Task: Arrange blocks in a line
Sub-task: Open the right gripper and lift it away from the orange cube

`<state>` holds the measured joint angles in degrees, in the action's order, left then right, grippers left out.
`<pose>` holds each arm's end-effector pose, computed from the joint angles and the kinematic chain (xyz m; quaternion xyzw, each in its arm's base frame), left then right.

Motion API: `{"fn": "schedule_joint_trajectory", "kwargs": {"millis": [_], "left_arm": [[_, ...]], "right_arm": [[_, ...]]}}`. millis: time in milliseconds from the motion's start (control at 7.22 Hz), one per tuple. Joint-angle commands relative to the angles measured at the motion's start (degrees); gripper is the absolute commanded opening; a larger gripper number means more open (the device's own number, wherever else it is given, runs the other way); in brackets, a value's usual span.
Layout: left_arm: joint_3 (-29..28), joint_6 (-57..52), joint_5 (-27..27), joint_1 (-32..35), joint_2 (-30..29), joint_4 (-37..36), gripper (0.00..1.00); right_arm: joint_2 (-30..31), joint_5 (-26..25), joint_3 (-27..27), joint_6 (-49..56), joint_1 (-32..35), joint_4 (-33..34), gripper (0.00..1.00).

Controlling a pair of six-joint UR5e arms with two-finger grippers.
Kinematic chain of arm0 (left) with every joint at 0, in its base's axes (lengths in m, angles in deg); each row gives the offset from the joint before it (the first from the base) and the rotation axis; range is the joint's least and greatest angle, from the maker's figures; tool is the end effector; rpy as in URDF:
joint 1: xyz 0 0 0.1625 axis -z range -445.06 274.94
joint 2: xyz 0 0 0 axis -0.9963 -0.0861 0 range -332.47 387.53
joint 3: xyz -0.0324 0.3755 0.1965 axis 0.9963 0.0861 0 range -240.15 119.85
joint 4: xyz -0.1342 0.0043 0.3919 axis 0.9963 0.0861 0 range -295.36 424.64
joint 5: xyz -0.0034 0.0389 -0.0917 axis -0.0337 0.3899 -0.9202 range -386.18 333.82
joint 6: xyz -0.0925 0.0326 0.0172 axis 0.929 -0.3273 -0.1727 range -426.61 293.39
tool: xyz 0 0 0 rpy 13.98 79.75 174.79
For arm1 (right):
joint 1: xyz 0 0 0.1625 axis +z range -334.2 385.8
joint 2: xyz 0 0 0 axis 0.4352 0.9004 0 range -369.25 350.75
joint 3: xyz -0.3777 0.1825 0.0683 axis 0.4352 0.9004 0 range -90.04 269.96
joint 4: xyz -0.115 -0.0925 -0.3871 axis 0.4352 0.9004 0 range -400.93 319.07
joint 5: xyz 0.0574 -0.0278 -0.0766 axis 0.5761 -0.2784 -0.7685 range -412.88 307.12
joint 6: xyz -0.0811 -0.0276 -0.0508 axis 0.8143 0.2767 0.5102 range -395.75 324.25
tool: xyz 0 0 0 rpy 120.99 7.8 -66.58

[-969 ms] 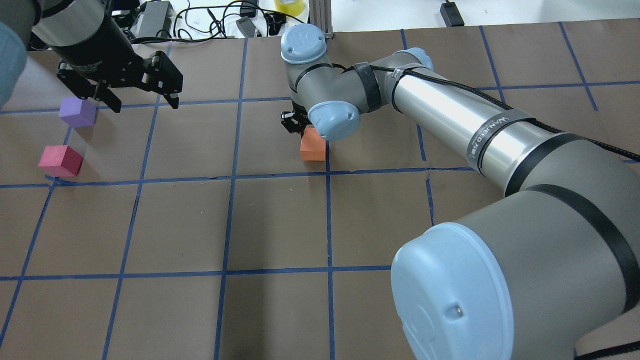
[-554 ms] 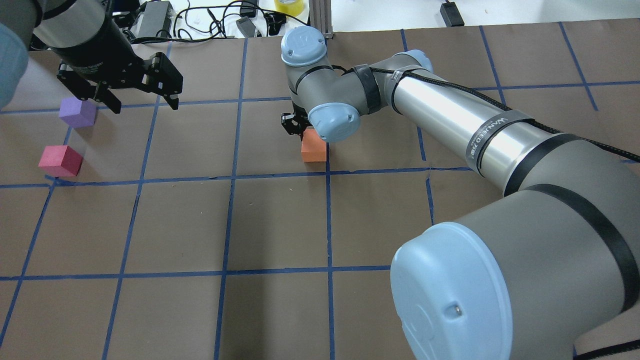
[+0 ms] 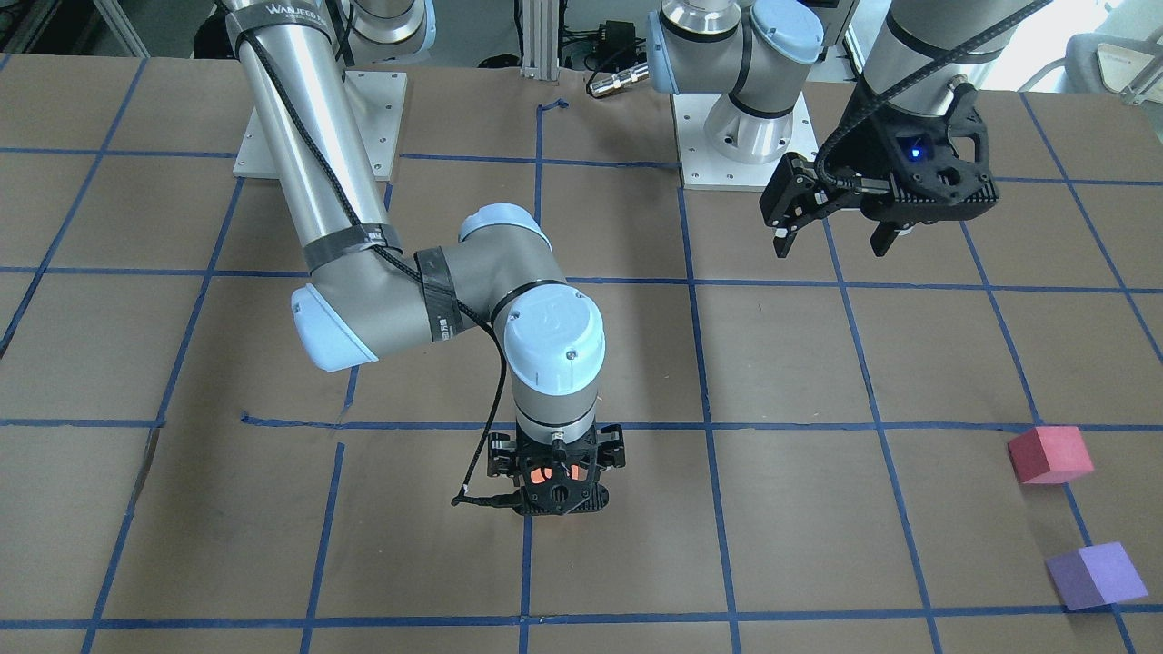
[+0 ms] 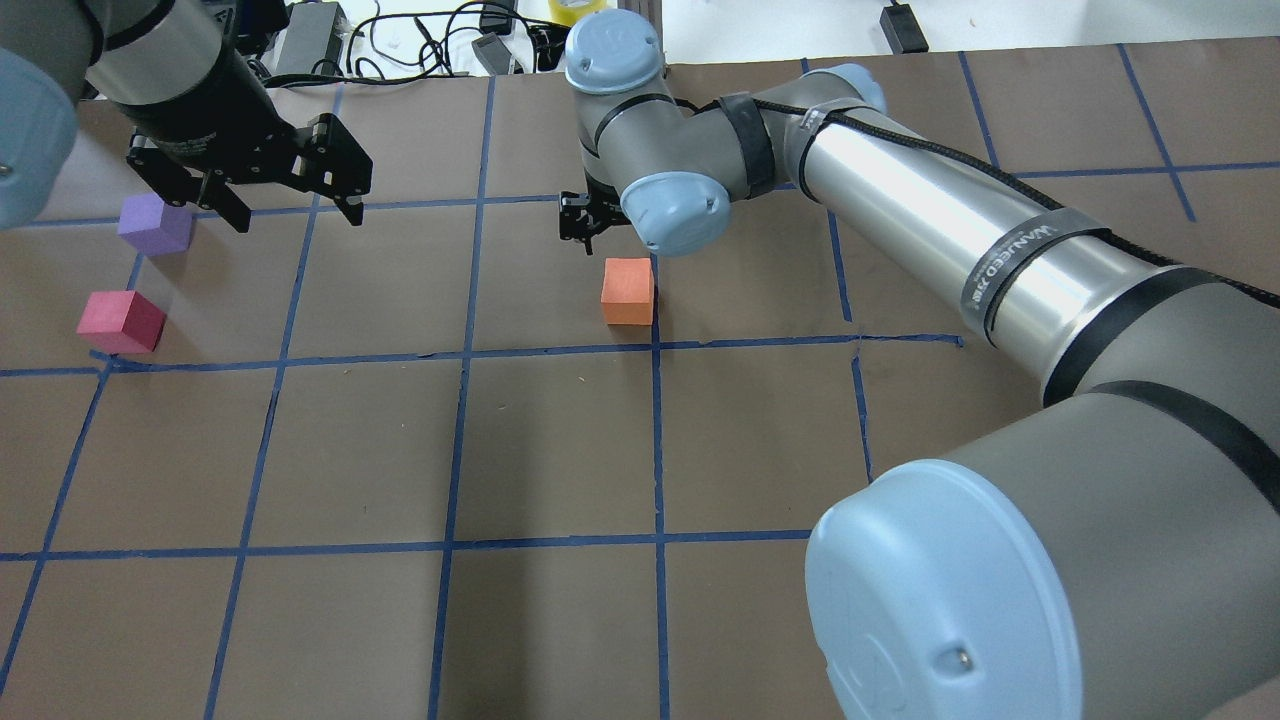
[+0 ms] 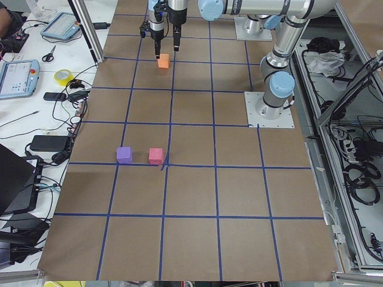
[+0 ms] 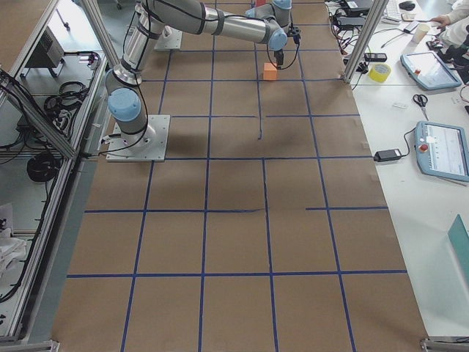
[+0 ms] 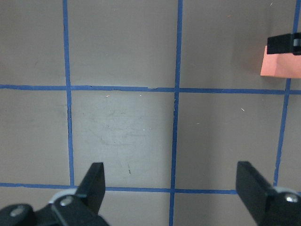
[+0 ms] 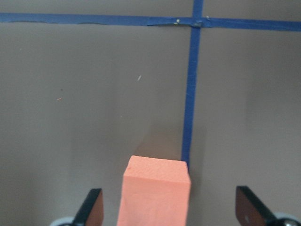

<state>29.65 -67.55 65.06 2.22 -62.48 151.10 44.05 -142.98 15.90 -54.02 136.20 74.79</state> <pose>-0.1074 -0.5039 0.4959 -0.0159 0.9993 -0.0322 0.0119 0.3789 -0.6365 0.2736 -0.0186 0.9989 -0.0411 0.0136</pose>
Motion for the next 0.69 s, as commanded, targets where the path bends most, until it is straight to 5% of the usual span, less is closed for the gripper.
{"fn": "schedule_joint_trajectory", "kwargs": {"millis": [0, 138, 415, 554], "left_arm": [[0.64, -0.03, -0.71, 0.34, -3.56, -5.46, 1.0], [0.12, 0.32, -2.98, 2.87, -7.5, -11.94, 1.0], [-0.76, 4.68, -1.69, 9.11, -14.89, -15.24, 1.0], [-0.94, 7.59, -1.08, 12.09, -18.75, -19.09, 1.0]], "right_arm": [[8.17, 0.1, 0.77, 2.78, -8.48, -13.51, 1.0], [12.65, 0.01, -0.45, 7.32, -12.71, -19.51, 1.0], [20.92, -0.25, -4.58, 24.62, -15.73, -20.1, 1.0], [24.79, -0.17, -4.77, 25.12, -17.05, -20.09, 1.0]]}}
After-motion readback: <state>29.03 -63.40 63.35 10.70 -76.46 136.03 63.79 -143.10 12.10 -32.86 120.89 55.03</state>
